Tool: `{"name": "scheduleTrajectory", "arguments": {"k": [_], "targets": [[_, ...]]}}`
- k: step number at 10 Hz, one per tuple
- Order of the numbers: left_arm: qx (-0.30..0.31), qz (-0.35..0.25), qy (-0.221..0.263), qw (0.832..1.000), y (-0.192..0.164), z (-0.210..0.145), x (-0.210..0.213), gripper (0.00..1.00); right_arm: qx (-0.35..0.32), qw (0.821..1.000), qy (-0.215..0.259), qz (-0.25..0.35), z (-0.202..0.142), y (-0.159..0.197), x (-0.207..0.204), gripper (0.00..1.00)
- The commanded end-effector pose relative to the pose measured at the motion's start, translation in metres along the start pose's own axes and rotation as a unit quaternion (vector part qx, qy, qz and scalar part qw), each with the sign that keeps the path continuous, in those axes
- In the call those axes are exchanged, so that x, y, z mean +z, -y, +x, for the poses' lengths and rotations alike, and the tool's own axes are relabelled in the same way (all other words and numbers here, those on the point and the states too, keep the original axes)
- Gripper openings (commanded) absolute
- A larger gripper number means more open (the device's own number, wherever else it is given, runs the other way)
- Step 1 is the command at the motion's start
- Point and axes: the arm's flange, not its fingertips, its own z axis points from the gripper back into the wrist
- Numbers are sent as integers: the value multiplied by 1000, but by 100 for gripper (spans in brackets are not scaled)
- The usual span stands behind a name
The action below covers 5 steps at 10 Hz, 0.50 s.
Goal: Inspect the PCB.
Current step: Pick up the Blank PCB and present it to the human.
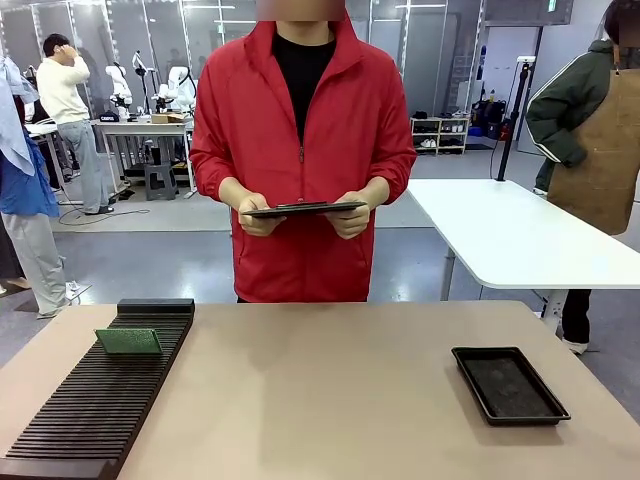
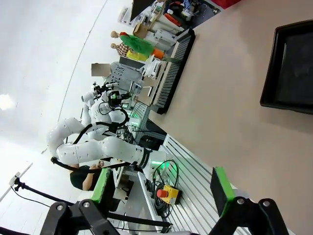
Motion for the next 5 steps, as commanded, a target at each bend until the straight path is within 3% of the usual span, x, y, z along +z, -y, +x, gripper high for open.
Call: {"name": "scheduleTrajectory", "arguments": {"k": [1, 5], "targets": [[-2, -4, -4, 1000, 0, -1, 2, 100, 1, 1000, 1, 5, 0, -1, 0, 100], [0, 0, 0, 1000, 0, 0, 0, 100, 1, 1000, 1, 5, 0, -1, 0, 100]]}}
